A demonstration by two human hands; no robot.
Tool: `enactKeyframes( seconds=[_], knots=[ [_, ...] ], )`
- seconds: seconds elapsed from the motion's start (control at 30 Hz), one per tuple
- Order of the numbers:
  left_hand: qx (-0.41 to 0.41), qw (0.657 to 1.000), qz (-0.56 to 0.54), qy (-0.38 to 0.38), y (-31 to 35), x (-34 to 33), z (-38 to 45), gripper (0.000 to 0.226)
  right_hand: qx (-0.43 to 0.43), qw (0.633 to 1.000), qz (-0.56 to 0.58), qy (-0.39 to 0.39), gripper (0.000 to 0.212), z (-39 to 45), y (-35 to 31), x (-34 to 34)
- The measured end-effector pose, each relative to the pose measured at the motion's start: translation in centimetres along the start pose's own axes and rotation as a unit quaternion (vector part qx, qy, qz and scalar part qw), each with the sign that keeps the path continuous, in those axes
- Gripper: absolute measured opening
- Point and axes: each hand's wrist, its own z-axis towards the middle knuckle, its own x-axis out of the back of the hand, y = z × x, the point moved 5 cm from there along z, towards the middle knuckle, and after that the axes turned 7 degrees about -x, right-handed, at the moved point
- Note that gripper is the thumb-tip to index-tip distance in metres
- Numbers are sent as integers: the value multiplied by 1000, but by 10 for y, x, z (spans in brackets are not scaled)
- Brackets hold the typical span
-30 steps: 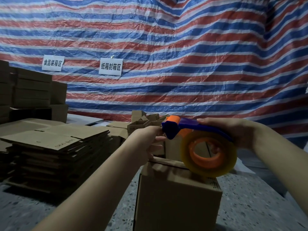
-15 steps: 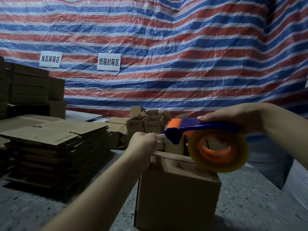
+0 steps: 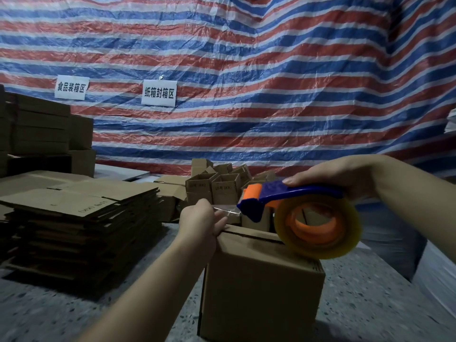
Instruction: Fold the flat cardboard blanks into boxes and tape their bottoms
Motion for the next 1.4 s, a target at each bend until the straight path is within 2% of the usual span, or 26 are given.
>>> enactKeyframes(
  seconds=[0.07,0.13,0.2,0.3,0.37,0.47,0.57,0.9,1.07,1.27,1.4],
  knots=[
    [1,1000,-10,-27,3,2,3,38,-31,999,-15,-28,62,-1,-4,-7],
    [1,1000,17,-23,8,10,6,33,-41,998,-30,-24,66,-1,-10,-9],
    [-37,995,91,-25,13,16,8,21,-53,997,-57,-15,73,1,-13,-10],
    [-132,955,265,-37,17,28,10,9,-74,994,-83,-15,73,4,-17,-13],
    [-149,939,306,-46,17,34,12,6,-83,992,-89,-10,72,5,-20,-15],
    [-142,937,315,-49,16,38,11,10,-89,992,-93,-7,78,5,-21,-16],
    [-143,936,316,-61,16,39,11,28,-89,991,-98,-7,74,6,-22,-17],
    [-139,924,352,-64,6,50,22,30,-98,988,-123,-11,78,8,-27,-22],
    [-124,931,335,-75,-2,56,28,31,-96,984,-149,-20,86,9,-33,-27],
    [-112,922,359,-89,-11,59,27,34,-104,982,-158,-15,70,9,-36,-32],
    [-80,922,365,-105,-19,63,28,37,-104,983,-154,-8,69,8,-36,-33]
  ],
)
